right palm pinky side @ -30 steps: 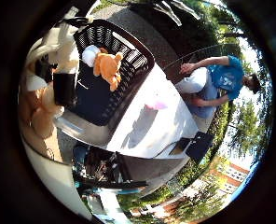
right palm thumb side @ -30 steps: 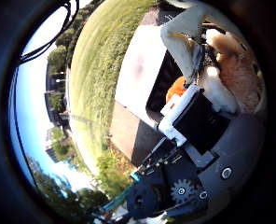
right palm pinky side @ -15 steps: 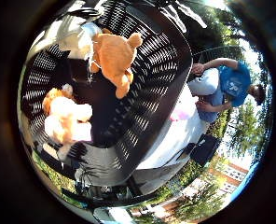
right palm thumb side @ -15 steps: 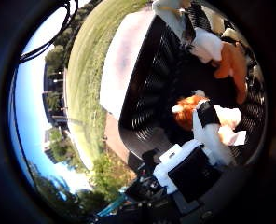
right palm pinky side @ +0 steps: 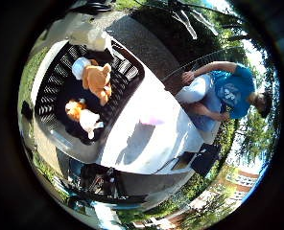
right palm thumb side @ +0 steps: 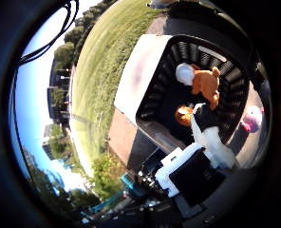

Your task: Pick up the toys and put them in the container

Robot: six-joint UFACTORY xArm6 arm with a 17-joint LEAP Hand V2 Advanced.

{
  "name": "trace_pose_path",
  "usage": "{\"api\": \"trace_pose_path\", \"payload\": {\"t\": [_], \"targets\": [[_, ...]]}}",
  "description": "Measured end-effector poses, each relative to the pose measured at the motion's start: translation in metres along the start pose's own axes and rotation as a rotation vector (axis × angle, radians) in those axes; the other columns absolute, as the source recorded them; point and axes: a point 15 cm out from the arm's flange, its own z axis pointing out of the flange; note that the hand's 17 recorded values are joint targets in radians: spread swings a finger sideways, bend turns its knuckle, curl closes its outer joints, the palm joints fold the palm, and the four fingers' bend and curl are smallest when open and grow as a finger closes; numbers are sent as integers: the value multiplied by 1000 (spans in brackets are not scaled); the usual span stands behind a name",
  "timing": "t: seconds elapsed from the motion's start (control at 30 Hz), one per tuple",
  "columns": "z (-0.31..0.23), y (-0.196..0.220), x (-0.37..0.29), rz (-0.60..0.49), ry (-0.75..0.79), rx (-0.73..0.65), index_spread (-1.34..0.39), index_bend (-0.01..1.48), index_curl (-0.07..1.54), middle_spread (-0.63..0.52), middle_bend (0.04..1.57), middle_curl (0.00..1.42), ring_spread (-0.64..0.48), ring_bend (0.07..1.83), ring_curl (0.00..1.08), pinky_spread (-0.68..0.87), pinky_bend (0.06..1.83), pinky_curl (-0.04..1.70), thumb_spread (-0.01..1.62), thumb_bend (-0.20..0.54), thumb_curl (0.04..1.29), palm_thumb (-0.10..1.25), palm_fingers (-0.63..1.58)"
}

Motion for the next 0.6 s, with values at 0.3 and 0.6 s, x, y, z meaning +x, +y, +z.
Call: {"api": "trace_pose_path", "payload": {"t": [0.3, 0.6], "targets": [[-28, 40, 138, 78, 156, 35, -388, 156, 375, 76, 169, 327, 308, 423, 299, 499, 788, 325, 1080, -43, 530, 683, -40], [76, 46, 218, 99, 216, -1, -320, 157, 314, 75, 174, 321, 295, 404, 304, 493, 745, 286, 1112, -32, 467, 615, 4]]}}
